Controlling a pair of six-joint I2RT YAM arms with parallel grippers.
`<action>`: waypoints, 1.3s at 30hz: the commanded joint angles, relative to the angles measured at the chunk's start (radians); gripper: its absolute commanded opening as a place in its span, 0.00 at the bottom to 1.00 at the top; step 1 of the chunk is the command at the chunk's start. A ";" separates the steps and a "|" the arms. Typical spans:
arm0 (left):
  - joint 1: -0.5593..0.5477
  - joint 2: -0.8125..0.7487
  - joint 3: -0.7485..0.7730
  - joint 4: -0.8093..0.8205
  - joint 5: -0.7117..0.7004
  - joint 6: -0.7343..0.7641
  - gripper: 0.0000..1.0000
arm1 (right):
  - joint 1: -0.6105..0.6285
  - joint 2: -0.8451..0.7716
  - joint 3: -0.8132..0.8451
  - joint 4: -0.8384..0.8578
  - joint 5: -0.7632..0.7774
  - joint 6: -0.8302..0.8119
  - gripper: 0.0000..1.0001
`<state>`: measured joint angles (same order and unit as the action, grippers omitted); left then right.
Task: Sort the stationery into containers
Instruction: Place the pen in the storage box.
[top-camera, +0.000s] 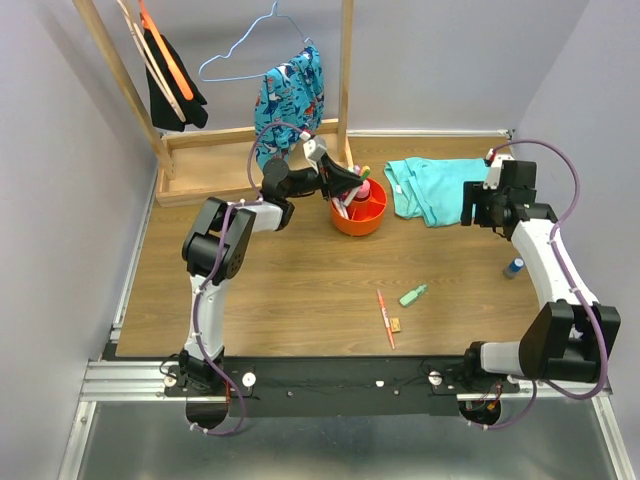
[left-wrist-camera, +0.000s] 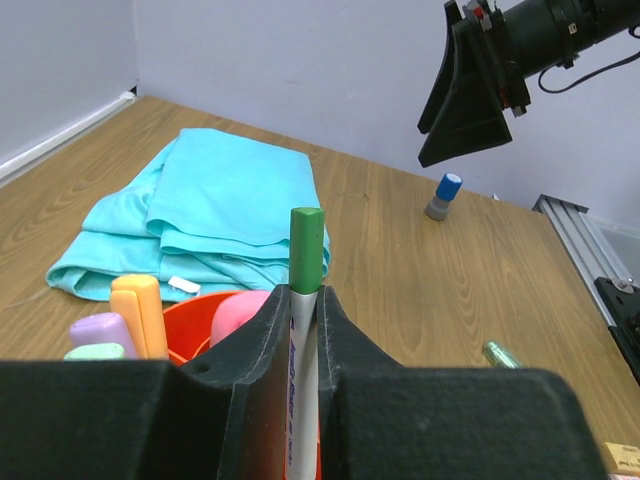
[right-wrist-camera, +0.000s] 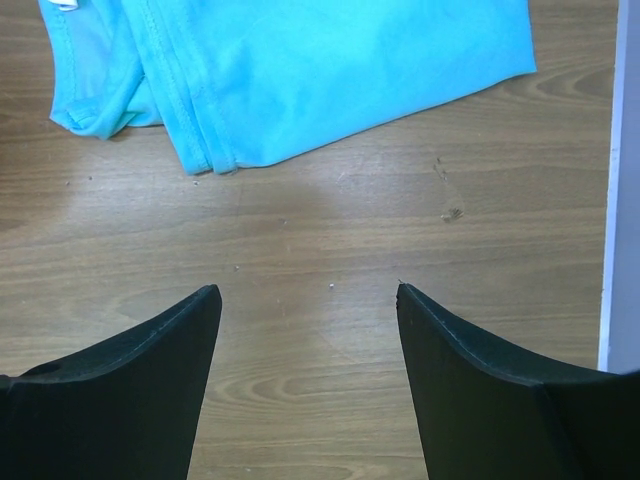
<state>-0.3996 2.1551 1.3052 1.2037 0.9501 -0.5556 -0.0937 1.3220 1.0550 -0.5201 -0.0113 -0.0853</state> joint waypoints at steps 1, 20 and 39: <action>0.001 0.040 -0.001 0.091 -0.016 -0.026 0.10 | -0.008 0.031 0.056 -0.035 0.040 -0.053 0.79; 0.044 0.008 -0.155 0.188 -0.024 -0.037 0.11 | -0.008 0.063 0.069 -0.043 0.027 -0.073 0.78; 0.091 -0.112 -0.247 0.178 0.003 -0.021 0.39 | -0.008 0.017 0.022 -0.021 -0.016 -0.051 0.78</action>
<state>-0.3328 2.1036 1.0729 1.3369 0.9363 -0.5884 -0.0937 1.3674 1.0939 -0.5465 0.0025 -0.1486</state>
